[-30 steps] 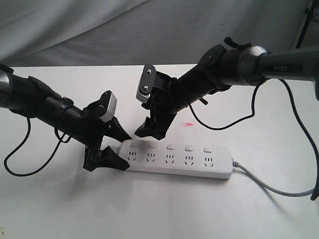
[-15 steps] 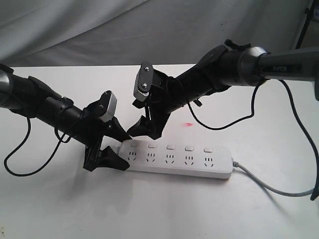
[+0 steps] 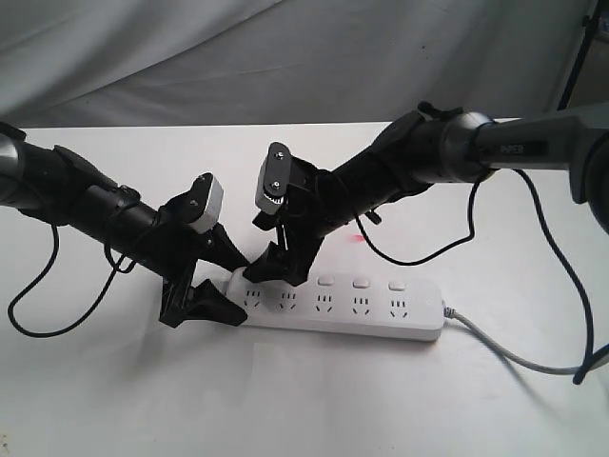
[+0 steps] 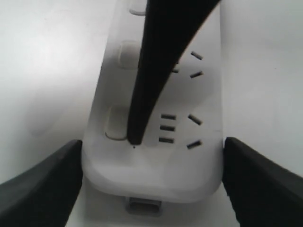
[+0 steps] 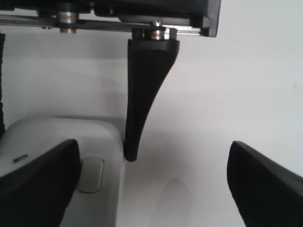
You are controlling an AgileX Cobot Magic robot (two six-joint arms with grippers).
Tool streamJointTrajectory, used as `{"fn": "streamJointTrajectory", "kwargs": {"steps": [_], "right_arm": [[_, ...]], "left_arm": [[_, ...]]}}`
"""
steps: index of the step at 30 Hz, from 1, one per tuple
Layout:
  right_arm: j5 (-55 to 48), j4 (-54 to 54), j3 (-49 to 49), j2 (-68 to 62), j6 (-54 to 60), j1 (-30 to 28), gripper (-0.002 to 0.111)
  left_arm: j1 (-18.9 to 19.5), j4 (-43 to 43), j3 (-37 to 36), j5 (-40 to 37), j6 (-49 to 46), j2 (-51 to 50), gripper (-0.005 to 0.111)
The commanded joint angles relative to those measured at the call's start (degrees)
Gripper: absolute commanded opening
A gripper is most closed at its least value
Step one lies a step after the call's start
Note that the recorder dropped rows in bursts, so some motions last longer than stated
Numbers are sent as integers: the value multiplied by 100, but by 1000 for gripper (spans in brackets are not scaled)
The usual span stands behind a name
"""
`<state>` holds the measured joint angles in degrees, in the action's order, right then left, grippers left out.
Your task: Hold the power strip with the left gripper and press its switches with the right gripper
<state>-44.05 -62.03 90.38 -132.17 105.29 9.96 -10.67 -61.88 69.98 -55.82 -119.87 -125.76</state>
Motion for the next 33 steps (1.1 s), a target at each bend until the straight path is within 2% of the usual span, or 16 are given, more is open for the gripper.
{"fn": "streamJointTrajectory", "kwargs": {"steps": [1, 4, 20, 33], "right_arm": [[27, -116, 8, -6, 106, 16, 77], [-196, -218, 103, -6, 94, 16, 77], [287, 277, 103, -20, 41, 16, 77], [230, 799, 65, -20, -204, 16, 77]], "left_arm": [[-25, -19, 35, 188, -12, 17, 3], [-25, -19, 35, 188, -12, 17, 3], [-25, -19, 35, 188, -12, 17, 3], [-25, -19, 35, 188, -12, 17, 3]]}}
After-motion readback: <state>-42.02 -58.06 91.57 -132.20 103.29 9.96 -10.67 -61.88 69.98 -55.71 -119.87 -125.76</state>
